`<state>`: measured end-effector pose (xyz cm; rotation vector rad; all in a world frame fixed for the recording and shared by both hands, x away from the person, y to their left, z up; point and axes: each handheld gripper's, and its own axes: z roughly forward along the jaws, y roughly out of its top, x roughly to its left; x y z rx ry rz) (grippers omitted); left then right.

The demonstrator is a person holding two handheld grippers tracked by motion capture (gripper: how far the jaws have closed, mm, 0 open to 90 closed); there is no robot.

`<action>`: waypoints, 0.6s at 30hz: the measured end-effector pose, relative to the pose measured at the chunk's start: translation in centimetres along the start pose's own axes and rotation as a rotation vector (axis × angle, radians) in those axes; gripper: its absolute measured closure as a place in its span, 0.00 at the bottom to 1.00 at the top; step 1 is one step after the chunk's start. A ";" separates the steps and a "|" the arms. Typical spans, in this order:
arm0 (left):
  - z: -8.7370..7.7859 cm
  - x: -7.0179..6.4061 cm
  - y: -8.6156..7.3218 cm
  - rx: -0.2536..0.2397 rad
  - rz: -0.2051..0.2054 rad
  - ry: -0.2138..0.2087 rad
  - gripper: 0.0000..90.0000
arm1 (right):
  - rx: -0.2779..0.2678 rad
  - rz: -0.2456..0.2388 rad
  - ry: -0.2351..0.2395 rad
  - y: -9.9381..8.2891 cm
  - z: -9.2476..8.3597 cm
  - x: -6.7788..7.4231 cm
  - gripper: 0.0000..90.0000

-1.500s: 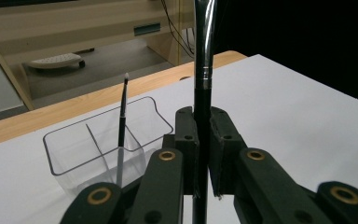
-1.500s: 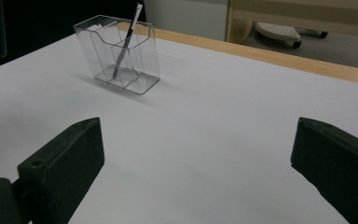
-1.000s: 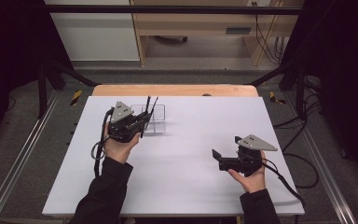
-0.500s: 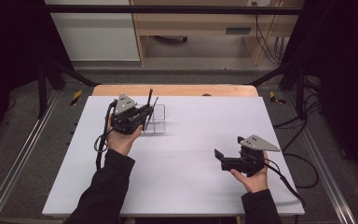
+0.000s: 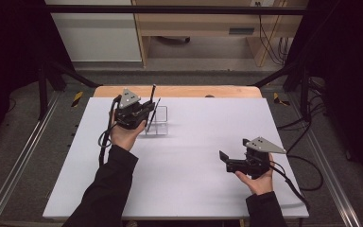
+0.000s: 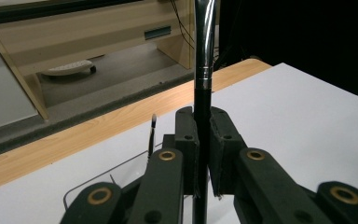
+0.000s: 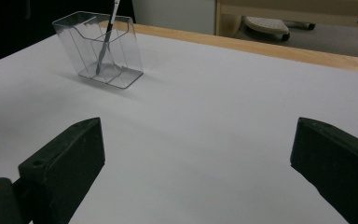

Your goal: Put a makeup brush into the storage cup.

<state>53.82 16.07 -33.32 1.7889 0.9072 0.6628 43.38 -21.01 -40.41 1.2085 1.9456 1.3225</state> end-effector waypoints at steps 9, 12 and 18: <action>1.1 0.9 0.6 -0.005 -0.014 0.015 0.92 | 0.001 0.000 -0.004 0.0 0.0 -0.1 0.03; 1.5 1.1 0.8 -0.004 -0.010 0.020 0.92 | 0.000 -0.001 -0.004 0.0 0.0 -0.1 0.03; 2.5 1.6 0.8 -0.002 -0.024 0.029 0.92 | -0.003 0.004 -0.003 0.0 -0.1 -0.2 0.03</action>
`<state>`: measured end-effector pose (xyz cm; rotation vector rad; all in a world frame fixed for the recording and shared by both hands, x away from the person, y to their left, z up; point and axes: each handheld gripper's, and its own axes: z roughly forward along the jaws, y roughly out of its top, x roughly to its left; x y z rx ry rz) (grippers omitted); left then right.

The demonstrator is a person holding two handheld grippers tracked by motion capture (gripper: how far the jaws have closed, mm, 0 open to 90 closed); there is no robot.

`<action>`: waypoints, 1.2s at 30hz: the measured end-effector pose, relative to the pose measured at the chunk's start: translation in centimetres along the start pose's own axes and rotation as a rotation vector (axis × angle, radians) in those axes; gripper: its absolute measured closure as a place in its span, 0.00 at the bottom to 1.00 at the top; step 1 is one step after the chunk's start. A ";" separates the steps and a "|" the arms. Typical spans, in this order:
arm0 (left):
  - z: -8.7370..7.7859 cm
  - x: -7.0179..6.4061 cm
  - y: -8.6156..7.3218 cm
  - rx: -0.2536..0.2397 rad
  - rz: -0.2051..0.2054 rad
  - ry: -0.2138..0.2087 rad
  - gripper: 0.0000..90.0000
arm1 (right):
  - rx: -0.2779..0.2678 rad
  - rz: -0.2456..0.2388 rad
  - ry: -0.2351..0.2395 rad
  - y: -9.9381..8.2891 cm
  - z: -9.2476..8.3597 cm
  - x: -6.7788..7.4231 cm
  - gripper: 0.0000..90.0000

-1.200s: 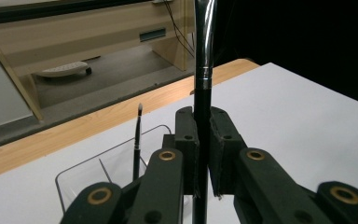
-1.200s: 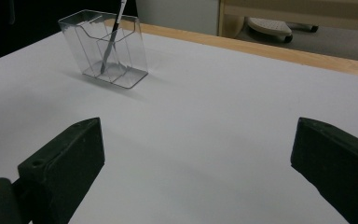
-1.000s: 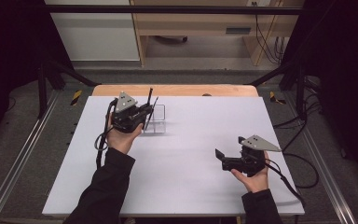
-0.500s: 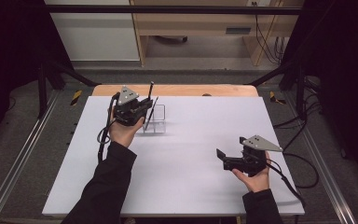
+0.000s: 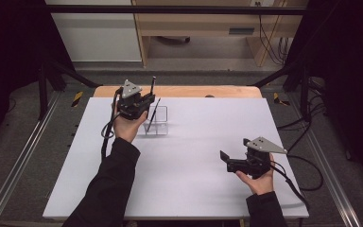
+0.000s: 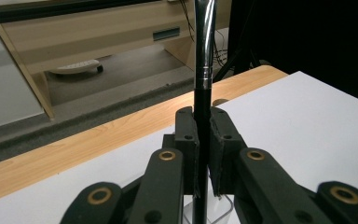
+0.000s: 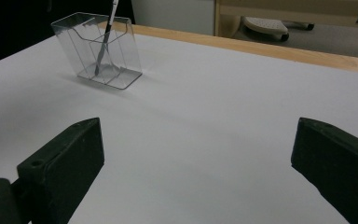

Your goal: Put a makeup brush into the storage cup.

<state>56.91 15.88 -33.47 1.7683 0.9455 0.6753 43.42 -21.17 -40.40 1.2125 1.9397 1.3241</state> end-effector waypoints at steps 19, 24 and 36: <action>2.7 1.0 -0.7 0.011 -0.003 0.027 0.92 | 0.001 0.002 0.002 0.0 0.0 -0.1 0.03; 3.2 1.2 -0.9 0.012 -0.005 0.031 0.92 | 0.002 0.001 0.002 -0.1 0.1 -0.1 0.03; 4.6 2.1 -1.8 0.035 -0.013 0.052 0.92 | 0.004 0.004 0.005 -0.1 0.2 -0.1 0.03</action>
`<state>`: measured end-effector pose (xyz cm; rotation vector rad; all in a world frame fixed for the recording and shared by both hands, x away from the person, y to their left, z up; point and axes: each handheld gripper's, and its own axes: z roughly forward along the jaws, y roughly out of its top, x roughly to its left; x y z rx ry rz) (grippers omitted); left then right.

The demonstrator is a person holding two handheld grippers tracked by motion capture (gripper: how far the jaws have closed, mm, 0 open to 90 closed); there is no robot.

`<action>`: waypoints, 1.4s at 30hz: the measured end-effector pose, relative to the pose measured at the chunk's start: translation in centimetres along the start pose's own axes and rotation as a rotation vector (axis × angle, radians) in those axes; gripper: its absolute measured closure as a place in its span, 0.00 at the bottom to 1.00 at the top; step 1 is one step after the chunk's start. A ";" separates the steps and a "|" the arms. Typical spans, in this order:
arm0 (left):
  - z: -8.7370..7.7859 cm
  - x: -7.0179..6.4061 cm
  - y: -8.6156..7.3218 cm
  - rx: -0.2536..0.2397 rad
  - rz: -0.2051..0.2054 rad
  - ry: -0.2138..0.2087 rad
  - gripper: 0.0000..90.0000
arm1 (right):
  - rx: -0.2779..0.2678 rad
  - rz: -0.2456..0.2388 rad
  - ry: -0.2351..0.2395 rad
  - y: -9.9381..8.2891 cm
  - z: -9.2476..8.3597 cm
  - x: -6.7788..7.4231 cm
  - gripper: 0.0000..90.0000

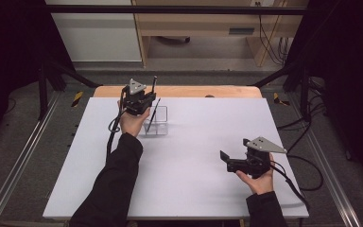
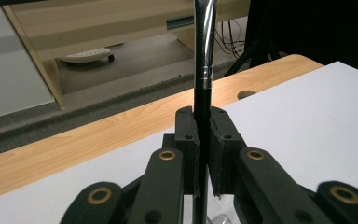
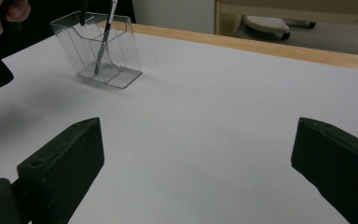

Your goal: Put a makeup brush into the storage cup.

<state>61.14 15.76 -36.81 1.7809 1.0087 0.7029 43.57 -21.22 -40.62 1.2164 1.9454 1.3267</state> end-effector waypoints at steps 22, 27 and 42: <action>0.0 0.3 -2.3 0.015 -0.010 0.001 0.92 | 0.006 0.000 0.006 -0.1 0.3 0.2 0.04; -0.1 0.0 -2.9 0.016 0.000 -0.004 0.92 | 0.006 0.000 0.005 -0.2 0.3 0.2 0.04; -0.2 0.0 -4.6 0.037 0.005 -0.001 0.92 | -0.001 0.005 0.011 -0.1 0.3 0.3 0.04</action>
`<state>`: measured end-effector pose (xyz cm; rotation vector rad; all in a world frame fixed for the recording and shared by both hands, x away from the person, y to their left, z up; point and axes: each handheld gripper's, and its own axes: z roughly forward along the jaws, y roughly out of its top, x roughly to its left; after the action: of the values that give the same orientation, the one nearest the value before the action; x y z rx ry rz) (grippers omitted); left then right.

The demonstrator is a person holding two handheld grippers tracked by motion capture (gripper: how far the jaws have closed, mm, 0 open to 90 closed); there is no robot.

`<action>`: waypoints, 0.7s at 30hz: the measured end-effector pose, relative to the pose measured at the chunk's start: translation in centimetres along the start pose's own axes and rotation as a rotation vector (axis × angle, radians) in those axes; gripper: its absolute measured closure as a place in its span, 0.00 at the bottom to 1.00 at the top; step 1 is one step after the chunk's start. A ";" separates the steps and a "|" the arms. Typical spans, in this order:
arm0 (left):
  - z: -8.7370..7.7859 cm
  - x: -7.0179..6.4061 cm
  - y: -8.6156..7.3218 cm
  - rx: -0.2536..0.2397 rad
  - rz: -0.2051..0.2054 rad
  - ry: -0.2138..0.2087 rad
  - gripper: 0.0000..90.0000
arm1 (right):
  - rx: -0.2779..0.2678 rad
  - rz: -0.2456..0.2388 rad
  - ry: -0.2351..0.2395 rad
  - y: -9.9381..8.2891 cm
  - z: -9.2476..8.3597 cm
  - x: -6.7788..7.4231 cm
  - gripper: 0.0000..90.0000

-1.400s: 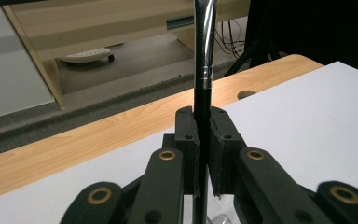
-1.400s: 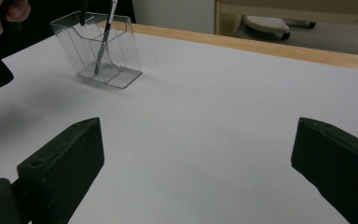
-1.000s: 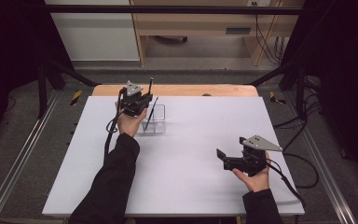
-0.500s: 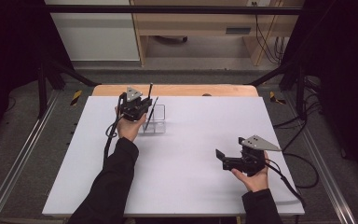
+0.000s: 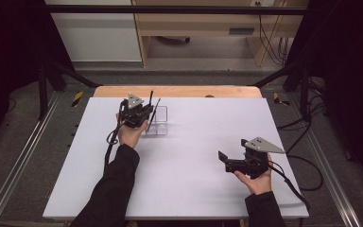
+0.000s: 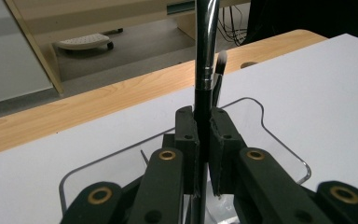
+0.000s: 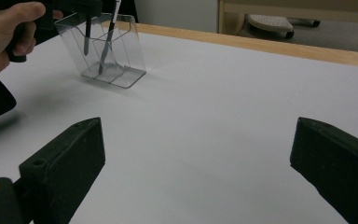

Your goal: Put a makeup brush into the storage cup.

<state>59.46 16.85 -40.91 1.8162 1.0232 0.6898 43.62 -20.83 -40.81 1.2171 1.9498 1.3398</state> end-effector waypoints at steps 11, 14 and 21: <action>0.4 -0.2 -0.7 0.024 0.011 -0.006 0.92 | 0.004 -0.001 0.001 0.0 0.1 0.1 0.04; 0.4 -0.2 -0.8 0.031 0.006 -0.011 0.92 | 0.004 0.000 0.001 0.0 0.1 0.1 0.04; 0.0 -0.3 -0.8 0.037 0.004 -0.019 0.85 | 0.002 -0.002 0.001 0.0 0.1 0.1 0.04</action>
<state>59.03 16.81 -41.68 1.8539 1.0268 0.6586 43.64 -20.68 -40.80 1.2150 1.9527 1.3385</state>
